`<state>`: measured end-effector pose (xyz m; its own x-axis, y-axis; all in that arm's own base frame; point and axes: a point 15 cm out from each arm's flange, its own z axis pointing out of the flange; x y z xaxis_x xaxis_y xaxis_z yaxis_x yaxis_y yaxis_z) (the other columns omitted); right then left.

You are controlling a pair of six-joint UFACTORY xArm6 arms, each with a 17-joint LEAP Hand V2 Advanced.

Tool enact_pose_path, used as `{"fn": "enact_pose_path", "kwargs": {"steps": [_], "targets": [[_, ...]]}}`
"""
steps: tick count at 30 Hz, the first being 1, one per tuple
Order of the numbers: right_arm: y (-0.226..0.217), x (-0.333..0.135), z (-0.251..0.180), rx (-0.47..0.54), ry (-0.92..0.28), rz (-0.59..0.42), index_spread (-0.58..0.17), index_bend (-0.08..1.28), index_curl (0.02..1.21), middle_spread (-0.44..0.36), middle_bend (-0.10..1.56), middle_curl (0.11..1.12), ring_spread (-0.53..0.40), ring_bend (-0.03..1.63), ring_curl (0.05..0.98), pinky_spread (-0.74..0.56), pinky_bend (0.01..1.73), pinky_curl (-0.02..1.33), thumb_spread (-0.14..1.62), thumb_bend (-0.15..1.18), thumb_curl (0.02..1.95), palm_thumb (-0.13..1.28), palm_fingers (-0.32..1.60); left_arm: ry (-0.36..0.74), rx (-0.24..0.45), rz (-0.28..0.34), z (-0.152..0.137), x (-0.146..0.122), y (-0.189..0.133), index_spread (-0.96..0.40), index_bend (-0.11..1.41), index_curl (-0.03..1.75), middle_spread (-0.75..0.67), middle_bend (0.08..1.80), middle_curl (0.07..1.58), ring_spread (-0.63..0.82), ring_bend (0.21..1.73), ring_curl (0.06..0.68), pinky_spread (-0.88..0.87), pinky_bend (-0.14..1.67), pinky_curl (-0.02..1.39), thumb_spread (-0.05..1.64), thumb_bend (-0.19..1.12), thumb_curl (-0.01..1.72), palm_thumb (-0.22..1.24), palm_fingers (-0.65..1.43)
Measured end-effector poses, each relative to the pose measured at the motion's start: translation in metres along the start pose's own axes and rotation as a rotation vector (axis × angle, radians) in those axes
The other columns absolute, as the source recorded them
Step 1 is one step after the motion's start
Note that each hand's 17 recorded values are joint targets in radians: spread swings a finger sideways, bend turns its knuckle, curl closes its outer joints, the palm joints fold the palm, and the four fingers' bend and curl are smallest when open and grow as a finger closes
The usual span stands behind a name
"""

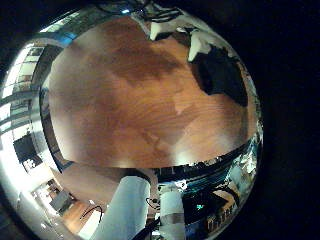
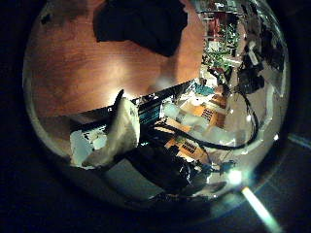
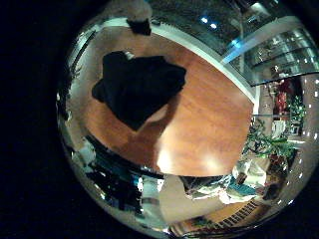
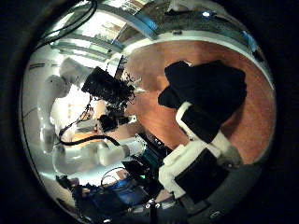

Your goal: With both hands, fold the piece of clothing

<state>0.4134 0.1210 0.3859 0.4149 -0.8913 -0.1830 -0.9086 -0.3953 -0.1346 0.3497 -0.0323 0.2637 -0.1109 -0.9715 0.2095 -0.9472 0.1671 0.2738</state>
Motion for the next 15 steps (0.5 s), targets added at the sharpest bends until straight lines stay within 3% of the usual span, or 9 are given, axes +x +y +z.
{"fn": "enact_pose_path", "kwargs": {"steps": [3, 10, 15], "targets": [[0.029, 0.006, -0.004, -0.023, 0.03, 0.008, -0.461, 0.35, 0.48, -0.176, 0.39, 0.4, -0.071, 0.64, 0.319, 0.37, 0.52, 0.45, 1.26, -0.03, 0.45, 0.72, 0.33, -0.022, -0.009, -0.026, -0.005, 0.006, 0.008, 0.02, 0.2, 0.44, 0.3, 0.17, 0.26, 0.41, 0.59, 0.219, 0.44, 0.33, 0.33, 1.35, -0.01, 0.33, 0.4, 0.13], [0.074, 0.027, 0.002, -0.188, 0.107, 0.023, -0.458, 0.31, 0.46, -0.128, 0.35, 0.38, -0.036, 0.6, 0.298, 0.39, 0.47, 0.41, 1.28, -0.02, 0.43, 0.62, 0.32, -0.033, -0.04, -0.061, -0.015, 0.012, 0.025, 0.02, 0.19, 0.43, 0.3, 0.17, 0.26, 0.41, 0.59, 0.22, 0.44, 0.33, 0.33, 1.34, -0.01, 0.33, 0.38, 0.13], [0.112, 0.028, -0.002, -0.315, 0.107, 0.056, -0.448, 0.27, 0.44, -0.098, 0.32, 0.37, -0.009, 0.57, 0.279, 0.4, 0.45, 0.39, 1.31, -0.03, 0.39, 0.55, 0.31, -0.024, -0.121, -0.059, -0.004, 0.014, 0.051, 0.02, 0.2, 0.44, 0.3, 0.16, 0.26, 0.42, 0.59, 0.219, 0.45, 0.35, 0.33, 1.33, -0.01, 0.33, 0.38, 0.12]]}}
